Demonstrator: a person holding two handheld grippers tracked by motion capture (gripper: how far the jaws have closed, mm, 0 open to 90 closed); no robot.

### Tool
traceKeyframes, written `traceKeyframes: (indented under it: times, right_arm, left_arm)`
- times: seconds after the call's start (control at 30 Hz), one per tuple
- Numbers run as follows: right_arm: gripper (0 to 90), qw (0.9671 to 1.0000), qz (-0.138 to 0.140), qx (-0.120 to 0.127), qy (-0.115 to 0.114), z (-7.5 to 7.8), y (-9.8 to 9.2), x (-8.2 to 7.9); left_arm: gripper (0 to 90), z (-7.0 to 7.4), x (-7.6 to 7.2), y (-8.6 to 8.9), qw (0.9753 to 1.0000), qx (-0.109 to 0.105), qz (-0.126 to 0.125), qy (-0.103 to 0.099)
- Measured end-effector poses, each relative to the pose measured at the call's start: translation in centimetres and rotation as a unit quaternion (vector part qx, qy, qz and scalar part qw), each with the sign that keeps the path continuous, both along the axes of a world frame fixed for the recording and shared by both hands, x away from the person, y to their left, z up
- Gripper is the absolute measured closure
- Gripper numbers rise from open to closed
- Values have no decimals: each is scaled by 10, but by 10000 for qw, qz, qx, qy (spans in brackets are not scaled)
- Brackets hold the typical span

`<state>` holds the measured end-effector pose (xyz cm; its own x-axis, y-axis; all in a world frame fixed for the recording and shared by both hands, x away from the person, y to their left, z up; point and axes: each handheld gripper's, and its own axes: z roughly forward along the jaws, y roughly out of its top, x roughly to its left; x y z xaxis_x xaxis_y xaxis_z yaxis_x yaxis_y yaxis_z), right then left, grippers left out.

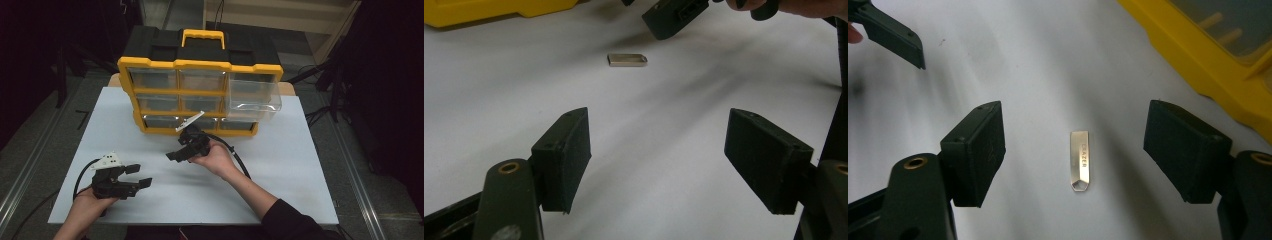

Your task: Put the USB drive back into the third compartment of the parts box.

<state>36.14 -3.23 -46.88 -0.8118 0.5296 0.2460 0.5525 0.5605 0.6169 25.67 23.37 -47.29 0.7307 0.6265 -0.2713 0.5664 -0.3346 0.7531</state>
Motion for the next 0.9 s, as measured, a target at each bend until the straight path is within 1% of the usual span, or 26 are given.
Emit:
traceKeyframes:
  times: [0.13, 0.17, 0.27, 0.33, 0.43, 0.47, 0.57, 0.63, 0.67, 0.7, 0.77, 0.83, 0.9]
  right_arm:
    - [259, 10000, 64, -58, -26, -5, 2, 0]
    - [263, 9999, 40, -100, -1, -7, 2, -1]
    - [273, 9998, 35, -211, -29, -12, 4, -2]
    - [285, 9997, 21, -231, -44, -15, 6, -2]
    - [337, 9997, 13, -257, -23, -18, 7, -3]
    - [355, 9995, 52, -293, -63, -19, 6, -3]
    - [412, 9992, 35, -367, -173, -22, 8, -6]
    - [432, 9991, 42, -391, -144, -24, 8, -7]
    - [445, 9991, 7, -418, -92, -26, 9, -8]
    - [461, 9989, 34, -436, -137, -28, 9, -9]
    - [509, 9984, -22, -475, -318, -29, 9, -12]
    - [555, 9981, -75, -491, -370, -29, 9, -13]
    - [595, 9985, -84, -445, -312, -30, 8, -13]
  left_arm:
    - [278, 0, 0, -1, 10000, 48, -22, 5]
    - [278, 0, -1, -1, 10000, 42, -20, 5]
    - [278, 0, -1, -1, 10000, 39, -20, 3]
    - [278, 0, -1, -1, 10000, 43, -19, 5]
    - [278, 0, -1, -1, 10000, 31, -31, 20]
    - [278, 0, -1, -2, 10000, 44, -53, 29]
    - [278, 0, -1, -2, 10000, 45, -62, 19]
    - [278, 0, -1, -2, 10000, 42, -44, 13]
    - [278, 0, -1, -1, 10000, 33, -39, 11]
    - [278, 0, -1, -1, 10000, 33, -30, 12]
    - [278, 0, -1, -1, 10000, 36, -41, 8]
    - [278, 0, -1, -2, 10000, 56, -48, 20]
    - [278, 0, -1, -2, 10000, 52, -49, 19]
